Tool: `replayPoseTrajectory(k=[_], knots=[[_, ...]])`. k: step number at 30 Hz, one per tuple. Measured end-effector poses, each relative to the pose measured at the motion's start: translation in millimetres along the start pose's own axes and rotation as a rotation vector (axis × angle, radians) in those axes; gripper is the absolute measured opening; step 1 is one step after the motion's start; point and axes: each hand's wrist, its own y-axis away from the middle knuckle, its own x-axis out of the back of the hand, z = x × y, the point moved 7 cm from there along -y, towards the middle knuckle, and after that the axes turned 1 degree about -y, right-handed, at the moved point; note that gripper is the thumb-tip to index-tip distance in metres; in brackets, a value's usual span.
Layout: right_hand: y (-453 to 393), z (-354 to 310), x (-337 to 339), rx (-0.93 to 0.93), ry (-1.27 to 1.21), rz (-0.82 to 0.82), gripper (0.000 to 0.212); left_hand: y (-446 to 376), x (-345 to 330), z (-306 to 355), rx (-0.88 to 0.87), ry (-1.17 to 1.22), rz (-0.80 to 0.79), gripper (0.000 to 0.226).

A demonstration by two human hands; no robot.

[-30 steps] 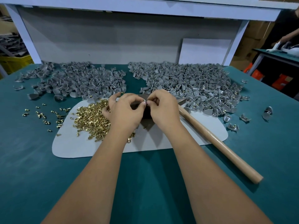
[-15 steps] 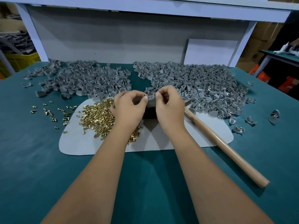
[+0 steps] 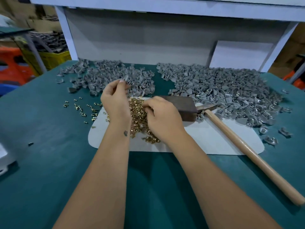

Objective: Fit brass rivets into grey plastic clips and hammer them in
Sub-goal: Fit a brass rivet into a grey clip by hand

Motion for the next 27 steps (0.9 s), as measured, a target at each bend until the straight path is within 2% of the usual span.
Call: replayPoseTrajectory(k=[4,6,12,15,20,24,27], knots=[[9,5,-6,0.018,0.344,-0.258,0.014,2,-3,-9,0.027,-0.071,-0.028,0.009],[12,5,-9,0.029,0.429,-0.342,0.008,3,-7,-12,0.025,-0.132,-0.063,0.011],[10,10,-10,-0.069,0.357,-0.317,0.006,10,-22,-14,-0.034,-0.236,-0.185,0.017],[10,14,-7,-0.095,0.204,-0.261,0.013,13,-28,-15,-0.066,-0.286,-0.250,0.018],[4,22,3,-0.136,-0.063,-0.168,0.007,19,-32,-14,-0.087,-0.331,-0.294,0.015],[-3,43,31,-0.224,-0.190,0.090,0.007,29,-42,-16,-0.089,-0.402,-0.344,0.013],[-1,69,54,-0.314,-0.253,0.253,0.009,40,-56,-21,-0.203,-0.633,-0.482,0.007]])
